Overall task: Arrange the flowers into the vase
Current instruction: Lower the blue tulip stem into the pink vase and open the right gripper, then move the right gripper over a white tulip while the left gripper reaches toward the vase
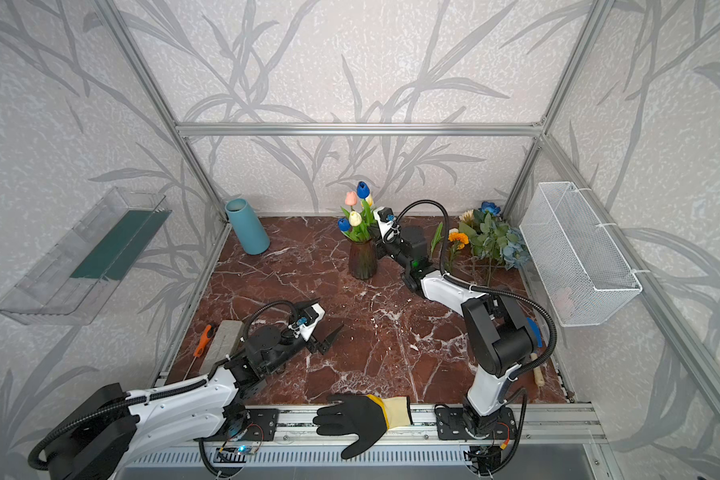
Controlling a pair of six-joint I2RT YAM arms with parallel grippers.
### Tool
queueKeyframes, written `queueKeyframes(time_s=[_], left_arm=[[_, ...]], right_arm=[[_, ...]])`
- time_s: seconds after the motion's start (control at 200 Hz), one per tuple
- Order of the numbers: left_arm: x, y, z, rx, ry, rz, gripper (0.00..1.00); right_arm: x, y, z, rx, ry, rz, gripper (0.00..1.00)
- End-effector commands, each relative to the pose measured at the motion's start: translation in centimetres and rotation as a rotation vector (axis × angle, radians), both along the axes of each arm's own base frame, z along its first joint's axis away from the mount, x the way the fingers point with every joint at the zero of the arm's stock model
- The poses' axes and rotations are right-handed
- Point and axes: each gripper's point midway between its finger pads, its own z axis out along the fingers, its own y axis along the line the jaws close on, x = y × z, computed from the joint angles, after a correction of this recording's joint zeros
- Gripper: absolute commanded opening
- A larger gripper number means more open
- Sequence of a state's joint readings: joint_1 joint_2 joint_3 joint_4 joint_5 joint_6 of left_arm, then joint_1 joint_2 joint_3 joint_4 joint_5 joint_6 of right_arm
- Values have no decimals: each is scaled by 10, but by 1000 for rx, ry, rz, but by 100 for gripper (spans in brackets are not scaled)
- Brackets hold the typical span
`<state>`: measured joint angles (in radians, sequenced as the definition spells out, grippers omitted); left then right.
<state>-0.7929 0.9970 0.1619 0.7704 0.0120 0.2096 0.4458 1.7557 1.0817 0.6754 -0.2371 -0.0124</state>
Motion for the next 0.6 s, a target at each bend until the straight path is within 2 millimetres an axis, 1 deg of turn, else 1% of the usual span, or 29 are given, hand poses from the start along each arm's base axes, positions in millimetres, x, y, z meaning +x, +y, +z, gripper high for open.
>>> queueKeyframes(time_s=[0.0,0.115,0.165,0.17,0.18,0.21,0.31,0.465,0.545,0.595], left_arm=[[1,-4,4,12,-9,-8,98],[1,-5,3,14,-8,-12,98],[1,-5,3,15,-8,-14,98],[1,-6,3,15,-9,-15,98],[1,-5,3,16,-8,-13,98],[1,-5,2,18,-8,-13,98],[1,-5,3,17,-11,-12,98],[1,-6,3,18,-10,-16,98],[1,-6,4,15,-10,-17,98],[1,-7,3,16,-8,-19,98]], right_arm=[[3,-3,14,-22,-18,-18,18],[0,-6,19,-35,-21,-20,26],[-2,-5,14,-50,-8,-15,29],[-3,-7,20,-46,-20,-16,30],[-5,-7,25,-44,-29,-15,30],[-8,-9,29,-47,-36,-18,32],[-17,-13,31,-66,-44,-18,40],[-38,-25,40,-84,-72,-28,51],[-45,-34,39,-98,-71,-53,56],[-49,-37,37,-116,-74,-61,58]])
